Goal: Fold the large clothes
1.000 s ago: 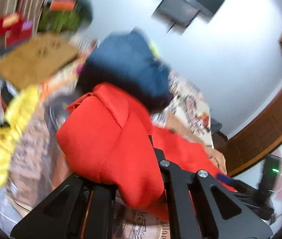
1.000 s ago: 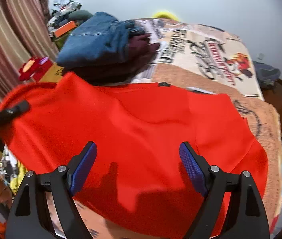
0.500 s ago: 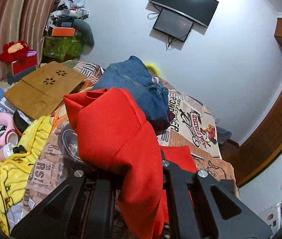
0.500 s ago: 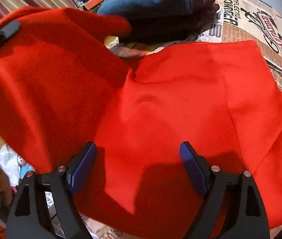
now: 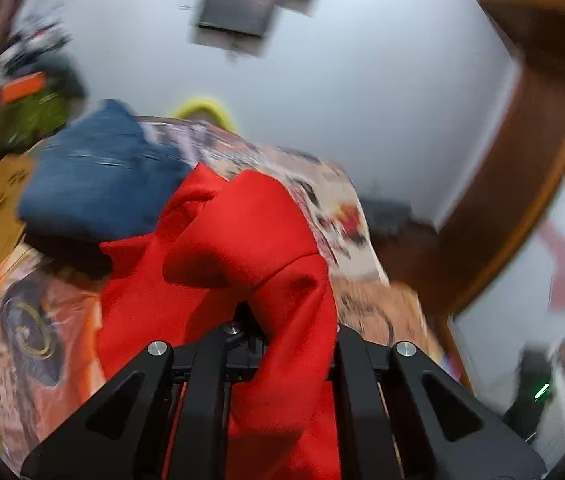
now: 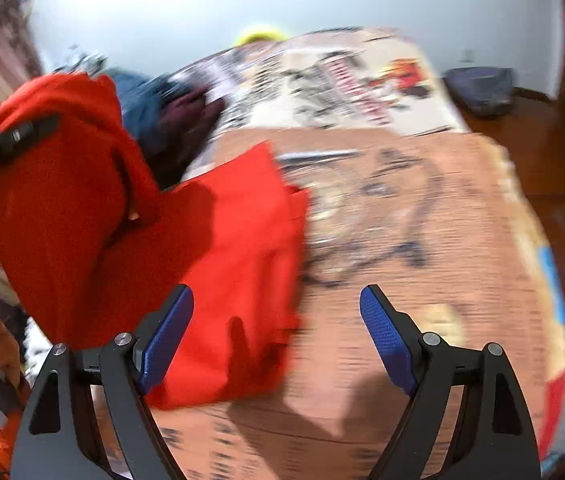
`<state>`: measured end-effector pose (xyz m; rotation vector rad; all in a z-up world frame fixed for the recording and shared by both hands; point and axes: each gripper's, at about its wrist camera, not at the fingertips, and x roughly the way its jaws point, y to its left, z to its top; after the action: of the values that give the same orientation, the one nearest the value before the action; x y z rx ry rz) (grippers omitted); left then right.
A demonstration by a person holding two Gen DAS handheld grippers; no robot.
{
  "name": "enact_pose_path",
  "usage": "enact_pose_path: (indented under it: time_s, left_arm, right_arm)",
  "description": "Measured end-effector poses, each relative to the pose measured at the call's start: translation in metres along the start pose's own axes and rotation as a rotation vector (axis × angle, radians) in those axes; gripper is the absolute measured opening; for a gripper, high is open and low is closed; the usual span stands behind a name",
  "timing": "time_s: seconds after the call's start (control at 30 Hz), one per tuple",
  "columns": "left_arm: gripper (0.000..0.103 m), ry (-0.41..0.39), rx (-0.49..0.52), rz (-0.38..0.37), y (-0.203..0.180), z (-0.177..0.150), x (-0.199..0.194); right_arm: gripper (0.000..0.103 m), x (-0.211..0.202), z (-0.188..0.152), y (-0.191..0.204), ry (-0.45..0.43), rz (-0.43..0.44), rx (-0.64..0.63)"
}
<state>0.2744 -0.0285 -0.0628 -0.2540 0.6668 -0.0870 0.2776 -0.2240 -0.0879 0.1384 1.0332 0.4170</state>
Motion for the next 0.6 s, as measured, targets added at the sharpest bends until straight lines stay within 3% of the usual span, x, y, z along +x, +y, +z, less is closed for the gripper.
enact_pose_path:
  time_s: [0.1, 0.2, 0.27, 0.37, 0.5, 0.6]
  left_arm:
    - [0.007, 0.171, 0.089, -0.063, -0.027, -0.03, 0.037]
    - [0.007, 0.387, 0.114, -0.117, -0.034, -0.066, 0.073]
    - [0.011, 0.474, 0.127, -0.126, -0.033, -0.083, 0.085]
    - [0.018, 0.483, 0.175, -0.146, -0.03, -0.091, 0.076]
    - [0.049, 0.493, 0.218, -0.19, -0.032, -0.083, 0.056]
    - [0.051, 0.443, 0.233, -0.182, -0.031, -0.068, 0.038]
  right_arm:
    - [0.083, -0.01, 0.002, -0.018, -0.023, -0.065, 0.02]
    - [0.083, -0.014, -0.004, -0.032, -0.014, -0.089, 0.035]
    - [0.083, -0.016, -0.01, -0.037, 0.007, -0.094, 0.043]
    - [0.083, -0.021, -0.018, -0.041, 0.028, -0.092, 0.027]
    - [0.083, -0.021, -0.019, -0.031, 0.037, -0.08, -0.028]
    - [0.083, -0.024, -0.015, -0.018, 0.019, -0.051, -0.071]
